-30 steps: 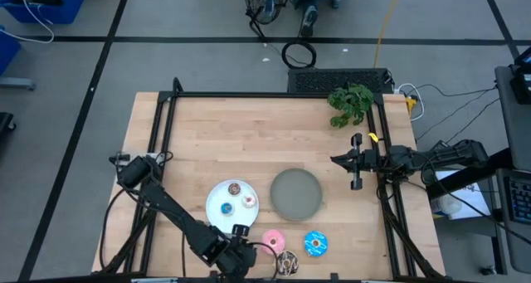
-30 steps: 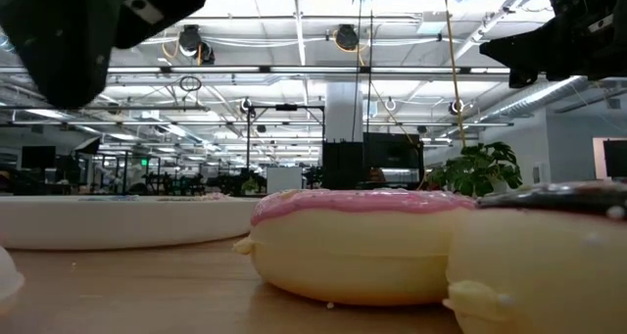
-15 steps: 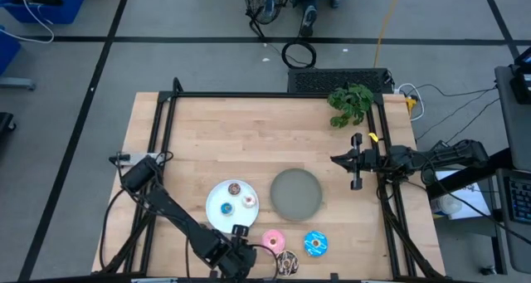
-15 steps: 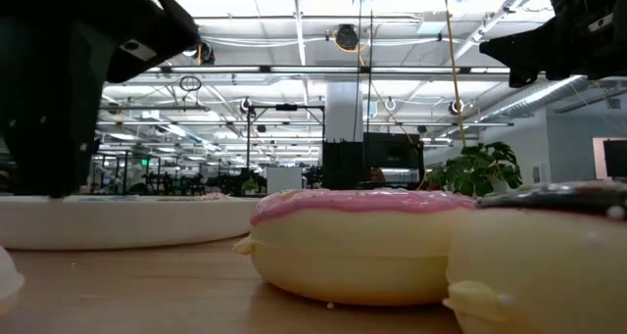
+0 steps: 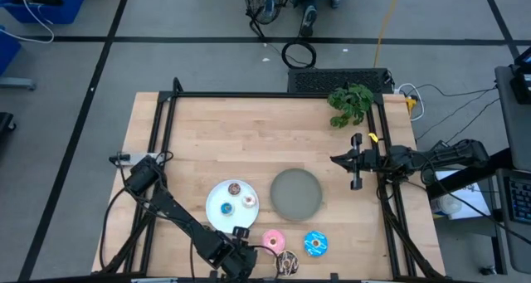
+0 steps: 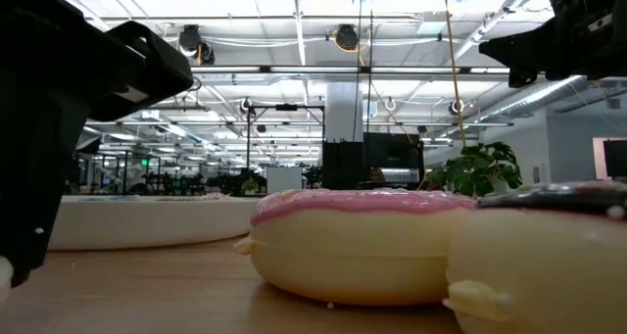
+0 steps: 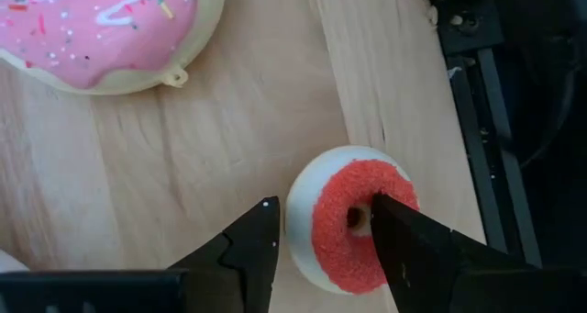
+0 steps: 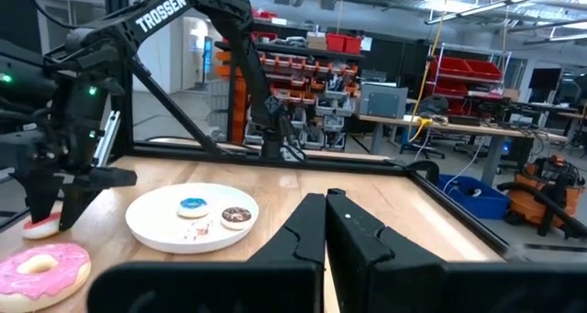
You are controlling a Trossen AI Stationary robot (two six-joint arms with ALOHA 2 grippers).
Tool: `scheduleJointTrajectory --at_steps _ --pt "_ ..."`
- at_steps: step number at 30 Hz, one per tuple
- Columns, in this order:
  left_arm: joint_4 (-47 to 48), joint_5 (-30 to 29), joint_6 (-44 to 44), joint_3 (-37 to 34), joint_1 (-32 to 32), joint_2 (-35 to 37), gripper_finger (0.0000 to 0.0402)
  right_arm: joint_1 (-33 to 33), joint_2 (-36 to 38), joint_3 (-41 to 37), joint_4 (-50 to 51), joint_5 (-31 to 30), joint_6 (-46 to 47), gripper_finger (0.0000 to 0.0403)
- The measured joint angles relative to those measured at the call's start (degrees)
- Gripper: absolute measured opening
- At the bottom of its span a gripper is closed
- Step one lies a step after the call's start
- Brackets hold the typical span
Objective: Pick & Place donuts
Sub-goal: Put the small orange donut on the white plate
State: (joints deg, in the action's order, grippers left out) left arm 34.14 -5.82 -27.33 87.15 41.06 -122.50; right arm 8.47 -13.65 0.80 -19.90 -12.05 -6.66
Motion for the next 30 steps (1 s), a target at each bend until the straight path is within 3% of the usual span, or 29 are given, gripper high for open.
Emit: scheduleJointTrajectory --at_steps 5,14,24,30 --pt "0.1 2.2 0.0 0.0 -0.7 0.0 0.0148 0.0 0.0 0.0 0.0 0.0 0.0 0.0" --pt "0.3 5.6 1.9 0.0 -1.9 0.0 0.0016 0.0 0.0 0.0 0.0 0.1 0.0 0.0" --pt "2.7 5.9 1.3 2.0 -2.5 -0.3 0.0025 0.0 0.0 0.0 0.0 0.1 0.0 0.0" --pt "17.3 1.0 3.9 10.5 -2.5 -0.3 0.001 0.0 0.0 0.0 0.0 0.1 0.0 0.0"
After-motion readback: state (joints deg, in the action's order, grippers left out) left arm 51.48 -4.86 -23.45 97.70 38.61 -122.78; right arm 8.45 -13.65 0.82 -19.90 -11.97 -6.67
